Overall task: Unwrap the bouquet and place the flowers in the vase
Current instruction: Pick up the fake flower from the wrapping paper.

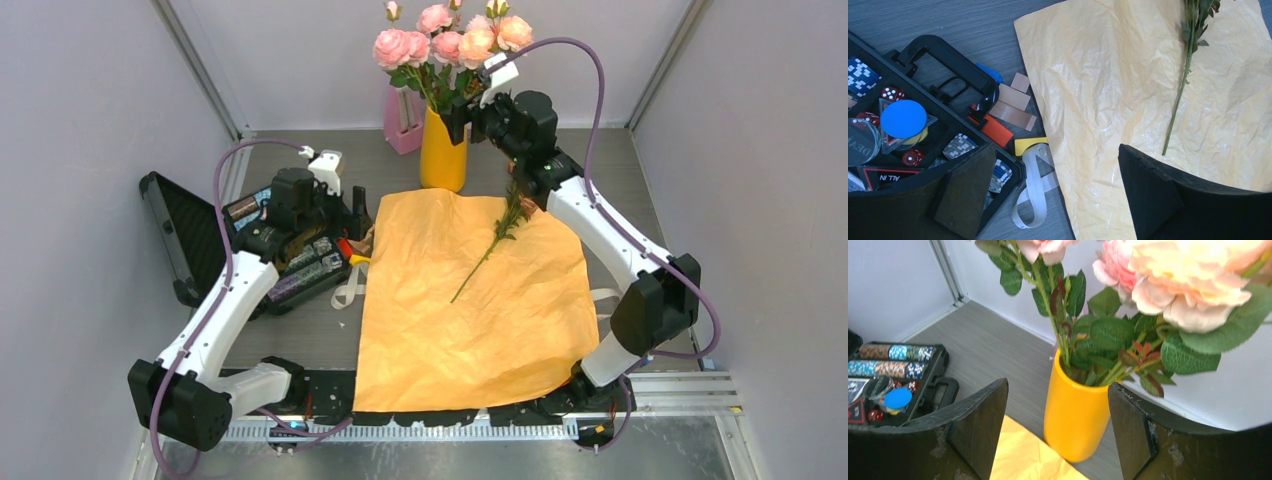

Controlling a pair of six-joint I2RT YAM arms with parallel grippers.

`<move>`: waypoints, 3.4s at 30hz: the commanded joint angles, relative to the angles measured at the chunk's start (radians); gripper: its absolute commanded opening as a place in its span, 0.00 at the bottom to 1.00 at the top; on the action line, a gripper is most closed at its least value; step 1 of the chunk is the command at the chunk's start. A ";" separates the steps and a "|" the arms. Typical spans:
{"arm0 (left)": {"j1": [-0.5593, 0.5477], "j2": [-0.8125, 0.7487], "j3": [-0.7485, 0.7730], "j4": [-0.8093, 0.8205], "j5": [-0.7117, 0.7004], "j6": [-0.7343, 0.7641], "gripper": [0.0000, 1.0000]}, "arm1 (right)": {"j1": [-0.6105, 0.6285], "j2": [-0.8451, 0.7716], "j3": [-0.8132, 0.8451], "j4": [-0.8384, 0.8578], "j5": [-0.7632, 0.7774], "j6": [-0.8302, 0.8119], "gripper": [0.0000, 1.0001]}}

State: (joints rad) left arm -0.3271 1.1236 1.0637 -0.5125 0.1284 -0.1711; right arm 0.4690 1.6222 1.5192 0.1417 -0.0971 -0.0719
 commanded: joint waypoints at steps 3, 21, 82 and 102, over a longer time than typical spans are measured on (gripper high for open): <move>-0.004 -0.027 0.001 0.045 -0.009 0.009 0.95 | -0.002 -0.138 -0.012 -0.207 -0.023 0.021 0.78; -0.004 -0.050 -0.011 0.057 -0.039 0.012 0.95 | -0.052 -0.407 -0.210 -0.645 0.332 0.360 0.76; -0.004 -0.053 -0.004 0.051 -0.029 0.018 0.95 | -0.191 0.302 -0.203 -0.495 0.316 0.866 0.51; -0.004 -0.060 -0.005 0.050 -0.030 0.019 0.95 | -0.191 0.228 -0.203 -0.498 0.374 0.854 0.01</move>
State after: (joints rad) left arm -0.3275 1.0924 1.0523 -0.5053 0.0944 -0.1703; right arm 0.2733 1.9530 1.3163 -0.3752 0.2176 0.7795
